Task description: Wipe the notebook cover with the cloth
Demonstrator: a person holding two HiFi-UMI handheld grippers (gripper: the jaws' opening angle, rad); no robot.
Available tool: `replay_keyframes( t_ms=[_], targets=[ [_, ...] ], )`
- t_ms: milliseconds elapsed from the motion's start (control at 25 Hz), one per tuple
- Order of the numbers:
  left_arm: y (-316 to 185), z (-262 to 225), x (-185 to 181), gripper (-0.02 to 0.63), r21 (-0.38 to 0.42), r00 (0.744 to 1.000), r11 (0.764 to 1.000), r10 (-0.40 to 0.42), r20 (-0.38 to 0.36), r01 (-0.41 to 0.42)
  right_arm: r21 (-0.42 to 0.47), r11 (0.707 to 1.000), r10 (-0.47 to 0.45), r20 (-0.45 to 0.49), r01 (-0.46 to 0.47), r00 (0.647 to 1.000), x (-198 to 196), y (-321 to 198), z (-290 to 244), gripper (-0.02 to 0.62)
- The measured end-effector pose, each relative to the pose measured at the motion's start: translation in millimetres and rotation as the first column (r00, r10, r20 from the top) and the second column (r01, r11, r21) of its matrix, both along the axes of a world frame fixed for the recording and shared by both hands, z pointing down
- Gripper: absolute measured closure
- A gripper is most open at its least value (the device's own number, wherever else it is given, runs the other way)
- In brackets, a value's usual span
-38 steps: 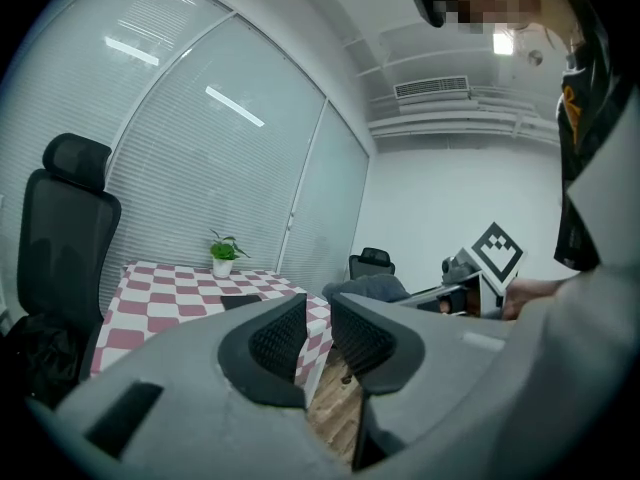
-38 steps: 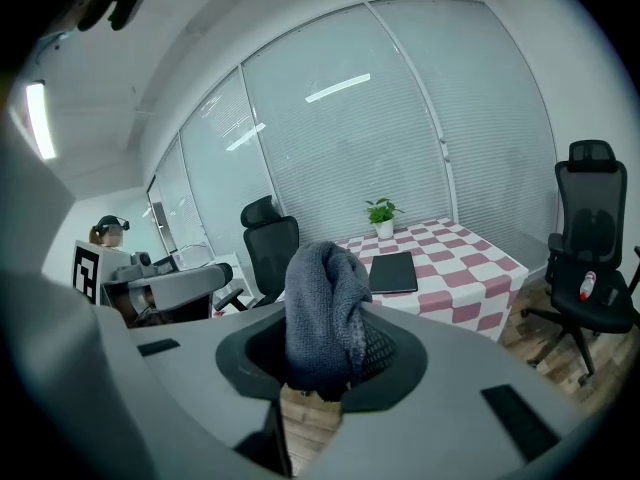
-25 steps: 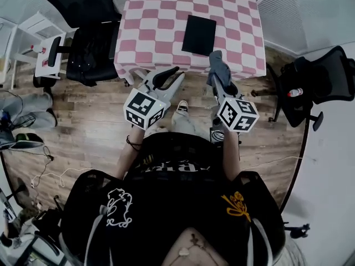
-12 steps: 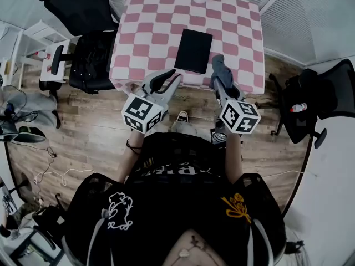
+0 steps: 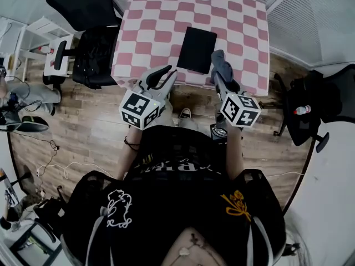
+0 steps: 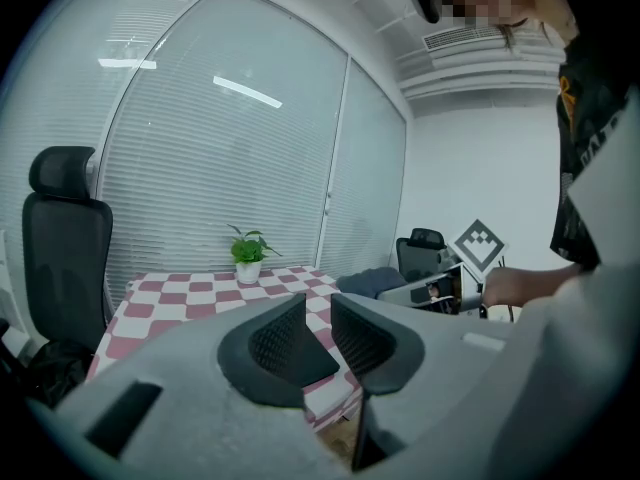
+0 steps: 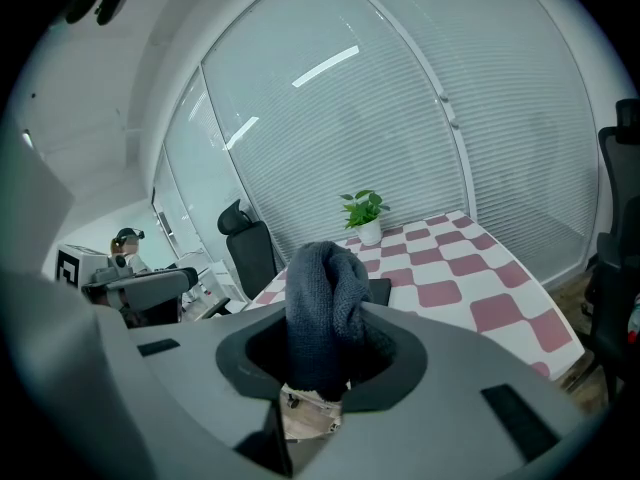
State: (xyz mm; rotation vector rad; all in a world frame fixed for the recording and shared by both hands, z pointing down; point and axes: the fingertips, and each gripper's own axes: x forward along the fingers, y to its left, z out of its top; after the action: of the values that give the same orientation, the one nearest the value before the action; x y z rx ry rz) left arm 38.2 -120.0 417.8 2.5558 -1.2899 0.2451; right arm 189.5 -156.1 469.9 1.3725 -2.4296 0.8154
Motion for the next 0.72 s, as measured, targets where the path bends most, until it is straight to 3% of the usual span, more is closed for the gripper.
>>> replay_keyframes(
  t_ms=[400, 720],
  targets=[
    [-49, 2, -20, 0.532, 0.010, 0.998, 0.998, 0.063, -0.007, -0.063, -0.025, 1.000, 0.001, -0.037, -0.002, 0.999, -29, -32, 8, 0.505],
    [-96, 2, -32, 0.532, 0.007, 0.989, 0.990, 0.143, -0.034, -0.143, -0.068, 0.996, -0.060, -0.159, 0.049, 0.986, -61, -88, 33, 0.505]
  ],
)
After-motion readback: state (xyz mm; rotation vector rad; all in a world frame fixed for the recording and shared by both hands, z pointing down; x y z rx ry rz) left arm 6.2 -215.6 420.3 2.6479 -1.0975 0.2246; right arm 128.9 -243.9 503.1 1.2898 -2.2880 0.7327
